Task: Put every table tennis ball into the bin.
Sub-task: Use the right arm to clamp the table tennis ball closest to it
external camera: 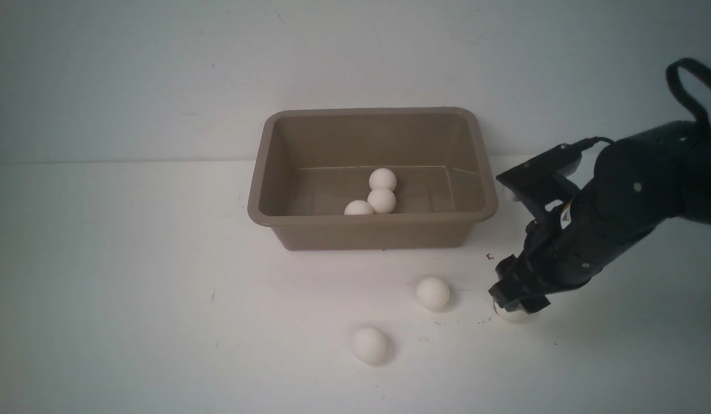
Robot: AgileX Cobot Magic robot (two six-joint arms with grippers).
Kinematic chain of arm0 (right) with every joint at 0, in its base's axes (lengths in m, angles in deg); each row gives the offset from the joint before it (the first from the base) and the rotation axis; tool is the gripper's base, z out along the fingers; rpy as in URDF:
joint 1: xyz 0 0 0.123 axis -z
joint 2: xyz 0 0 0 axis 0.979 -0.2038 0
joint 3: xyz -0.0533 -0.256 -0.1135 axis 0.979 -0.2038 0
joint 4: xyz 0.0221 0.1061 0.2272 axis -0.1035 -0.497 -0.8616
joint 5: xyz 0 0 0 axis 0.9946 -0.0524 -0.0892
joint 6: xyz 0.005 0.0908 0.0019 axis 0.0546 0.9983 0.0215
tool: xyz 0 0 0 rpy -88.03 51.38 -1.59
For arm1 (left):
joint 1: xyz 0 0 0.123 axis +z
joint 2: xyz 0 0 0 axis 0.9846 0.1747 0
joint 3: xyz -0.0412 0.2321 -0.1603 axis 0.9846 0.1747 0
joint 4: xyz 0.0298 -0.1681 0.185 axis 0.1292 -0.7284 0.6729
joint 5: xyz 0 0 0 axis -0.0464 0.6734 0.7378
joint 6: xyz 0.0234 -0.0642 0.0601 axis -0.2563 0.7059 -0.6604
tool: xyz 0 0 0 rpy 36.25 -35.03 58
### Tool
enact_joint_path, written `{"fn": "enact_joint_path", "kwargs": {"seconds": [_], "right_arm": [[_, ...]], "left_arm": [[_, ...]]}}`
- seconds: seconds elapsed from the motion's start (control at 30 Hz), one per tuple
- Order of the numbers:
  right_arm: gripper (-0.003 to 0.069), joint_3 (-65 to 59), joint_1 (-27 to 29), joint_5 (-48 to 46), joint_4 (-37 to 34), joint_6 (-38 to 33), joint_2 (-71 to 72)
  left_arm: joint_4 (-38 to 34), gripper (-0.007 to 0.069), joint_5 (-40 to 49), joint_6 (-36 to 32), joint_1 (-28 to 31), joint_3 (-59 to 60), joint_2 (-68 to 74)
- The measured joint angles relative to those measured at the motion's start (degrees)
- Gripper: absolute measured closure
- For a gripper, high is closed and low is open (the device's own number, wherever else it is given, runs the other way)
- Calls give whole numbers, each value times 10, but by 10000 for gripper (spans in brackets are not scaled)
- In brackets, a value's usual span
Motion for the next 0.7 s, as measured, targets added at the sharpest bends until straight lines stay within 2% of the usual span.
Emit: {"fn": "enact_joint_path", "kwargs": {"seconds": [0.4,0.7], "right_arm": [[233,4,0,55,1,0,-66],[233,4,0,72,47,13,-98]], "left_arm": [[-17,209,0,2,0,0,0],[-18,209,0,2,0,0,0]]}}
